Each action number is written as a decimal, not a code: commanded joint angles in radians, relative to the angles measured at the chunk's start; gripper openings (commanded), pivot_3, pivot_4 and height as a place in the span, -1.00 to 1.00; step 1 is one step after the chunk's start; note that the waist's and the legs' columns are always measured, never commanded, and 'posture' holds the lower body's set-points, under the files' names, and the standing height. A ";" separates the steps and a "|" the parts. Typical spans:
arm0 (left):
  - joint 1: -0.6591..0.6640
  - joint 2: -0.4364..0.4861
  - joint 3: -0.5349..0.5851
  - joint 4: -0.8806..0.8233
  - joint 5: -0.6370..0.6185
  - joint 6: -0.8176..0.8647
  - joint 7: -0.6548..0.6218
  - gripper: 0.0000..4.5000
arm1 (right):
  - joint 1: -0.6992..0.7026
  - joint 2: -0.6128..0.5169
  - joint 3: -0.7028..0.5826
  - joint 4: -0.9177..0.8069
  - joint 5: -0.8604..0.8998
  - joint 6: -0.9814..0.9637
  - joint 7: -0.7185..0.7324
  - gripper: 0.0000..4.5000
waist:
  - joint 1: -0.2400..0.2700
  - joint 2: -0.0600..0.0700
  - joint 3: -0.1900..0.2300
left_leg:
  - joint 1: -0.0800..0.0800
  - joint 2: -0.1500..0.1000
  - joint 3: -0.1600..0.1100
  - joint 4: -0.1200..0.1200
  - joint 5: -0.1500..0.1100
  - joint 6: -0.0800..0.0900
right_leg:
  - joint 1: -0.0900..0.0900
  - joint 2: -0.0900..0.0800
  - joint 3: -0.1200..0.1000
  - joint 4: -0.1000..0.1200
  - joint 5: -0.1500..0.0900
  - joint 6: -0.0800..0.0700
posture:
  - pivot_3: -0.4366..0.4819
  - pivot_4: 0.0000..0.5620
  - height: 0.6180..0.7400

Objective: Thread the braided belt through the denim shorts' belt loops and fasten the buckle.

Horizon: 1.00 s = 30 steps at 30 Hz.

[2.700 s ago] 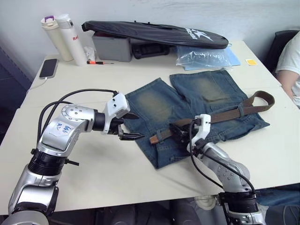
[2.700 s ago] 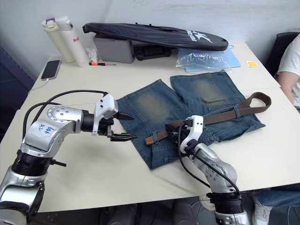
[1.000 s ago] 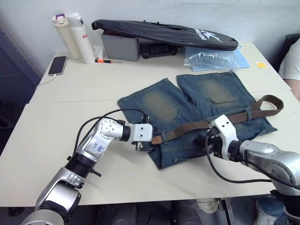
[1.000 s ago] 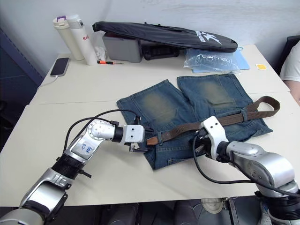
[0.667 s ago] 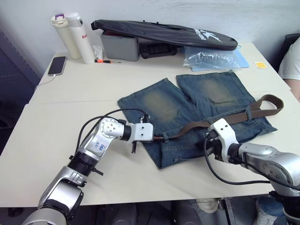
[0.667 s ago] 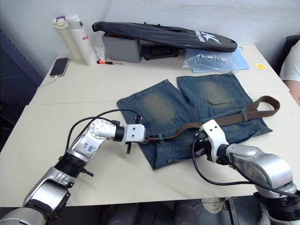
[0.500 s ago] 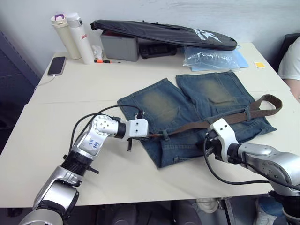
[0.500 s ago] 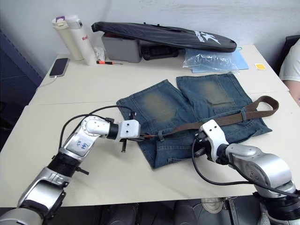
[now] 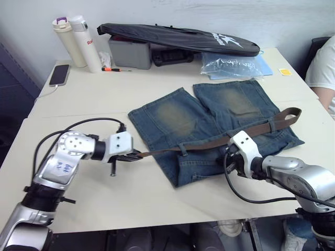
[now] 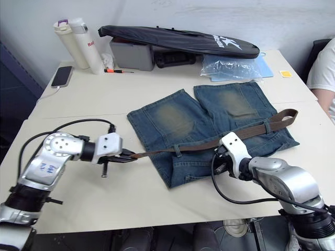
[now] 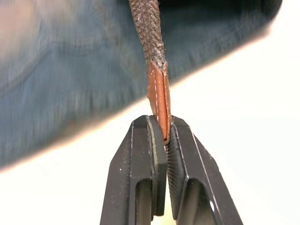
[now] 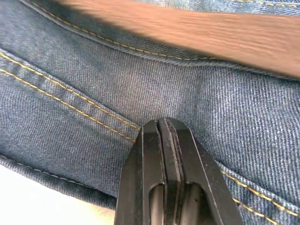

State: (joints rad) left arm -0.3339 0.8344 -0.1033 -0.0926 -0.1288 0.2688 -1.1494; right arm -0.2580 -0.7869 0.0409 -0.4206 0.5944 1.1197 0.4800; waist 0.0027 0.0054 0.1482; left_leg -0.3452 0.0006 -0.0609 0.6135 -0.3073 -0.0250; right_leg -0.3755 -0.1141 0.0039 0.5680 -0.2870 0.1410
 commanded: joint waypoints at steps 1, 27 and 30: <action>0.059 0.039 0.068 -0.031 -0.027 -0.001 0.008 -0.97 | -0.009 -0.012 0.047 0.050 -0.047 -0.003 0.024 -1.00 | -0.003 -0.001 0.000 | 0.000 0.000 0.000 0.000 0.000 0.000 | 0.000 0.000 0.000 0.000 0.000 0.000 | -0.05 -0.47 1.00; 0.454 0.221 0.378 0.171 0.026 -0.070 0.120 -0.97 | -0.119 -0.003 0.178 0.171 -0.177 -0.108 0.224 -1.00 | -0.028 -0.006 -0.003 | 0.010 0.012 0.006 -0.003 -0.005 -0.008 | 0.000 0.004 0.000 0.007 -0.012 -0.022 | -0.05 -0.47 1.00; 0.483 0.254 0.380 0.240 0.056 -0.096 0.137 -0.97 | -0.119 0.000 0.181 0.176 -0.183 -0.112 0.230 -1.00 | -0.030 -0.005 -0.004 | 0.011 0.012 0.006 -0.004 -0.006 -0.008 | -0.001 0.004 0.000 0.007 -0.013 -0.024 | -0.05 -0.47 1.00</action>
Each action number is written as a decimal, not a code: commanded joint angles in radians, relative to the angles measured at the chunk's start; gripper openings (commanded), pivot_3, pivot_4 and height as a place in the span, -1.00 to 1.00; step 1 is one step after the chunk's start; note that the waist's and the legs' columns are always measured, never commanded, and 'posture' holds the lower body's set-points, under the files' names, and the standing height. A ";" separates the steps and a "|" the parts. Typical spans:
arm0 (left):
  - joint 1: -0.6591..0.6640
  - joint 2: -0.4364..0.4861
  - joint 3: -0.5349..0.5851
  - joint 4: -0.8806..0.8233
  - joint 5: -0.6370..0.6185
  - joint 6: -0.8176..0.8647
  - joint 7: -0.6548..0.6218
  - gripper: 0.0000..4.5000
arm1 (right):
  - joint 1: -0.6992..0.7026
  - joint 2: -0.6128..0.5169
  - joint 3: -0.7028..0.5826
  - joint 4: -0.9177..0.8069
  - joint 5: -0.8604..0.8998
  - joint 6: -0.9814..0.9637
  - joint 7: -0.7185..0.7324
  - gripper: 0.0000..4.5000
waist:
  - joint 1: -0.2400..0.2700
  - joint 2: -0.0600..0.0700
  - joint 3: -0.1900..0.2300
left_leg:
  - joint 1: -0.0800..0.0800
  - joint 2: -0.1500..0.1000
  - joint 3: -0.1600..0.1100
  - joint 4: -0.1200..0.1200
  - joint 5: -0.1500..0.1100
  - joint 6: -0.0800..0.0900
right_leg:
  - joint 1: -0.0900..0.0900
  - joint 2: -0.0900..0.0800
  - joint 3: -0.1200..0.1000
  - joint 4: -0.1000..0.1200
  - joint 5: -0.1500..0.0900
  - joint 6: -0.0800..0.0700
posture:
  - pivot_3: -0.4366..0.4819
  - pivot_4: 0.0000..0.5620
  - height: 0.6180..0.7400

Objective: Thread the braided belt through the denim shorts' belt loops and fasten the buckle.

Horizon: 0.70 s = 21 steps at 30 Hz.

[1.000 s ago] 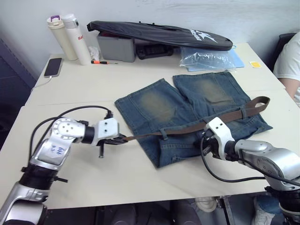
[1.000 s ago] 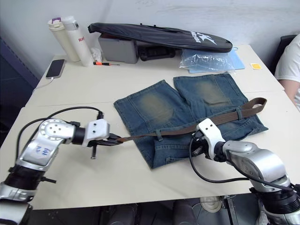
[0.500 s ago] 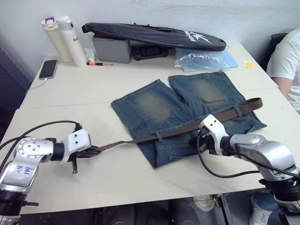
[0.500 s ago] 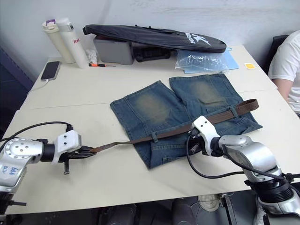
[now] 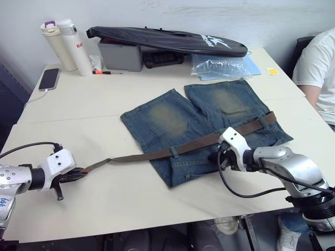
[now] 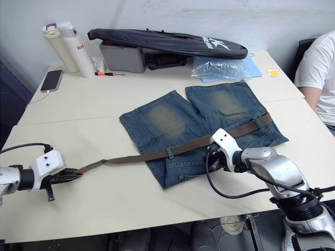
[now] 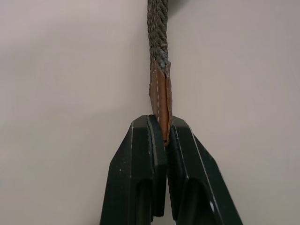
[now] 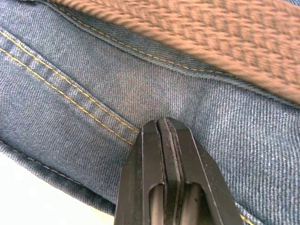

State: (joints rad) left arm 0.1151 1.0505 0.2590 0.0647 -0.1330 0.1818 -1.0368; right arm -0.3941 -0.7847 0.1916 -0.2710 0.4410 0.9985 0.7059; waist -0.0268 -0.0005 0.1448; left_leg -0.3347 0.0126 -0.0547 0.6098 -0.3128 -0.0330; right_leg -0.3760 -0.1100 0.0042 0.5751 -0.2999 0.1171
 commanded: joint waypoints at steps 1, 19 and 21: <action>0.036 0.046 0.018 0.101 0.066 -0.013 0.033 -0.97 | 0.017 -0.002 0.031 0.029 -0.032 0.007 0.007 -1.00 | 0.000 0.001 -0.001 | 0.000 0.000 0.000 0.000 0.000 0.000 | 0.000 0.000 0.000 0.000 0.000 0.000 | -0.05 -0.47 1.00; -0.086 0.072 0.038 0.083 -0.029 0.196 0.033 0.36 | 0.015 0.001 -0.037 -0.002 -0.001 0.017 0.038 -1.00 | 0.000 0.001 -0.001 | 0.000 0.000 0.000 0.000 -0.002 -0.003 | -0.001 -0.001 0.000 0.000 0.000 0.000 | -0.05 -0.47 1.00; -0.107 0.070 0.040 0.055 -0.063 0.242 0.007 0.73 | 0.011 -0.013 -0.046 -0.023 0.011 0.011 0.067 -1.00 | 0.001 0.002 0.000 | -0.001 0.000 0.000 0.000 -0.002 -0.003 | -0.001 -0.001 0.000 0.000 0.000 0.000 | -0.05 -0.47 1.00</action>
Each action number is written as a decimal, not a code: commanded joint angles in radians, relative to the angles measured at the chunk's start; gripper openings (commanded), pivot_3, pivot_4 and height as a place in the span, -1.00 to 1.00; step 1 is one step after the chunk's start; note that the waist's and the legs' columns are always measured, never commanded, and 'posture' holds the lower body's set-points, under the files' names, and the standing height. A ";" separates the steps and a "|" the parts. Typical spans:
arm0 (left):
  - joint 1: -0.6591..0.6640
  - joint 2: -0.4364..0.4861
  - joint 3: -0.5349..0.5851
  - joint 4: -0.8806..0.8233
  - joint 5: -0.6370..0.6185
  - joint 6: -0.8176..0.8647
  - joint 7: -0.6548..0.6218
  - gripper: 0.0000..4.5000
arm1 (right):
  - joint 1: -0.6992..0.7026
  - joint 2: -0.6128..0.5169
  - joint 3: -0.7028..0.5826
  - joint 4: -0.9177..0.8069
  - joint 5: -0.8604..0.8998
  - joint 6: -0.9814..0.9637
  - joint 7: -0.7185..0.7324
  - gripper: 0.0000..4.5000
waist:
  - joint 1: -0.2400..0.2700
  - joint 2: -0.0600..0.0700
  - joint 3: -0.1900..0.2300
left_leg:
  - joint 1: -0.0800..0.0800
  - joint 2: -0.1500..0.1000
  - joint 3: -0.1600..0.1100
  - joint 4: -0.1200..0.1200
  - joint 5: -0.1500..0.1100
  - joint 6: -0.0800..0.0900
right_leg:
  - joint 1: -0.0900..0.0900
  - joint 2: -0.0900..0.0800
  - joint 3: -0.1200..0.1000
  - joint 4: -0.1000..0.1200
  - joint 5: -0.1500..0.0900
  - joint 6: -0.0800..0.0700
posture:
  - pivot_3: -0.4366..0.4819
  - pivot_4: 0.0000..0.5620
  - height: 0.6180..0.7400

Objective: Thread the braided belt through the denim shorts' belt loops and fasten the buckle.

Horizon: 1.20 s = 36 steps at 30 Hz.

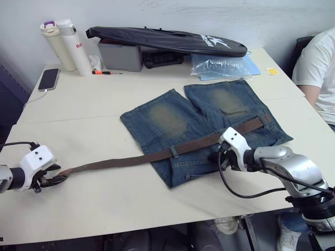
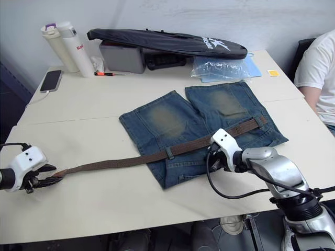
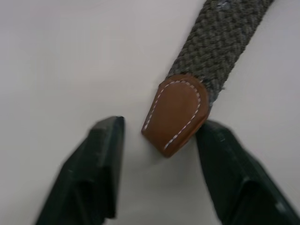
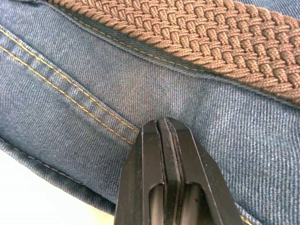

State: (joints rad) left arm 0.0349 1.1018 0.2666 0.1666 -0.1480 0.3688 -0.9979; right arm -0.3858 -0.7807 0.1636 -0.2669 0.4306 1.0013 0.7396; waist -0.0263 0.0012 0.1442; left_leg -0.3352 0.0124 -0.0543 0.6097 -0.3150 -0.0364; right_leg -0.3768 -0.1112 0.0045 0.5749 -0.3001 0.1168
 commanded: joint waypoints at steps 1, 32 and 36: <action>-0.043 0.014 0.036 -0.071 -0.084 0.092 -0.053 0.96 | 0.001 -0.024 -0.023 -0.035 0.028 -0.001 0.053 -1.00 | 0.000 0.000 0.002 | 0.000 0.000 0.000 0.000 0.000 0.000 | 0.000 0.000 0.000 0.000 0.000 0.000 | -0.05 -0.47 1.00; -0.832 -0.676 -0.843 -0.037 0.005 -0.040 -0.208 1.00 | 0.459 -0.402 -0.864 -0.500 0.311 0.339 0.241 0.96 | 0.053 0.000 0.010 | -0.005 0.001 0.006 0.005 -0.001 0.000 | 0.001 0.008 0.004 -0.010 0.010 0.019 | -0.05 -0.47 1.00; -0.818 -0.739 -0.879 0.027 0.053 -0.075 -0.203 0.76 | 0.531 -0.397 -0.928 -0.537 0.304 0.355 0.229 1.00 | 0.052 -0.001 0.010 | -0.005 0.001 0.007 0.005 -0.001 0.001 | 0.001 0.008 0.004 -0.010 0.007 0.014 | -0.05 -0.47 1.00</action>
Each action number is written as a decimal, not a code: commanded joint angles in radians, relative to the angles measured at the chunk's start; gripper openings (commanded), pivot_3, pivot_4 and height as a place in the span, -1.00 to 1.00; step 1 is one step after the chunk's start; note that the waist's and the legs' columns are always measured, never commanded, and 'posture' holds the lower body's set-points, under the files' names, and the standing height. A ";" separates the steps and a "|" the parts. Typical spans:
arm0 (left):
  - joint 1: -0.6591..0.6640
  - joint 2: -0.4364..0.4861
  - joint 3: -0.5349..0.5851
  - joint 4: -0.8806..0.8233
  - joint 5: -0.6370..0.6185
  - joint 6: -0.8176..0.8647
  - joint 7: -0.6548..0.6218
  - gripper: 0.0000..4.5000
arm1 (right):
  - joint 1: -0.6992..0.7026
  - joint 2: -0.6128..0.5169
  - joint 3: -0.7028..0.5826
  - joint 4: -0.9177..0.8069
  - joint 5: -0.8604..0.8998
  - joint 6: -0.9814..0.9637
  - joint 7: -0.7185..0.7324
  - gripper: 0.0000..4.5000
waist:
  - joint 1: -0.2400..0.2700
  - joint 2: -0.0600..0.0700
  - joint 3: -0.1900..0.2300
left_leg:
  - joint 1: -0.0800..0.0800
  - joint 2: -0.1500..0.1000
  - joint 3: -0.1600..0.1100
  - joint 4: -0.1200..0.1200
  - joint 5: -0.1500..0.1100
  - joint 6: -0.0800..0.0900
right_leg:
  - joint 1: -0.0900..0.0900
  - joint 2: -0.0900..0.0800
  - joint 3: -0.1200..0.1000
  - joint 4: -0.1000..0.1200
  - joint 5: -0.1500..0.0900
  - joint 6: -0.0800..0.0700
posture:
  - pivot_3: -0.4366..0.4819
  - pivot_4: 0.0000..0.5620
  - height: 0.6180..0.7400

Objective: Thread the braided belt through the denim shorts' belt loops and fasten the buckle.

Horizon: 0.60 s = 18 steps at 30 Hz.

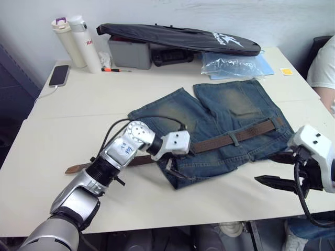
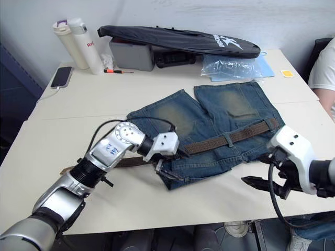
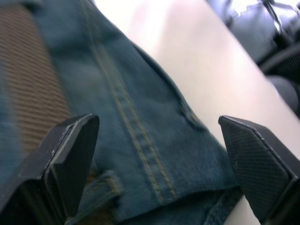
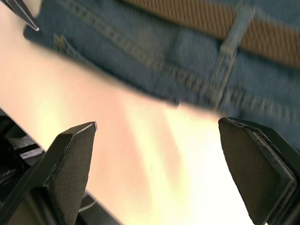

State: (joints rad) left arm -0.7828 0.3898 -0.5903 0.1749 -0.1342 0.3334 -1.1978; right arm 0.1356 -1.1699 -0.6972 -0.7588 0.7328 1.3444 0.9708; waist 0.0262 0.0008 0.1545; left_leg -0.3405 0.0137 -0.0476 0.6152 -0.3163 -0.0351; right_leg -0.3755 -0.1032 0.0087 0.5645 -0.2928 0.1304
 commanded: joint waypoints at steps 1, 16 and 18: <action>0.002 -0.031 -0.033 0.033 0.059 -0.054 -0.005 0.67 | 0.014 -0.005 -0.076 -0.050 0.005 0.015 -0.007 1.00 | 0.000 0.000 0.000 | 0.000 0.000 0.000 0.000 0.000 0.000 | 0.000 0.000 0.000 0.000 0.000 0.000 | -0.05 -0.47 1.00; 0.099 0.164 0.096 0.072 0.105 -0.095 -0.051 -0.98 | -0.058 0.111 0.148 0.029 -0.074 -0.215 -0.184 1.00 | -0.025 0.000 0.000 | -0.003 0.001 -0.003 -0.002 0.002 0.003 | 0.003 0.000 -0.003 0.003 0.003 0.005 | -0.05 -0.47 1.00; 0.139 0.217 0.130 0.041 0.097 -0.084 -0.058 -0.98 | -0.079 0.120 0.207 0.046 -0.079 -0.239 -0.194 1.00 | -0.047 0.001 0.000 | -0.007 -0.007 -0.026 -0.003 0.006 0.010 | 0.015 -0.012 -0.032 0.001 -0.001 0.007 | -0.05 -0.47 1.00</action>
State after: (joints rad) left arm -0.6793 0.5441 -0.4885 0.2070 -0.0604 0.2206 -1.2462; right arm 0.0739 -1.0531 -0.5109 -0.7146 0.6626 1.1395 0.7874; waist -0.0210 0.0017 0.1544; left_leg -0.3489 0.0013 -0.0863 0.6122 -0.3085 -0.0235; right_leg -0.3558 -0.1201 -0.0349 0.5667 -0.2966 0.1391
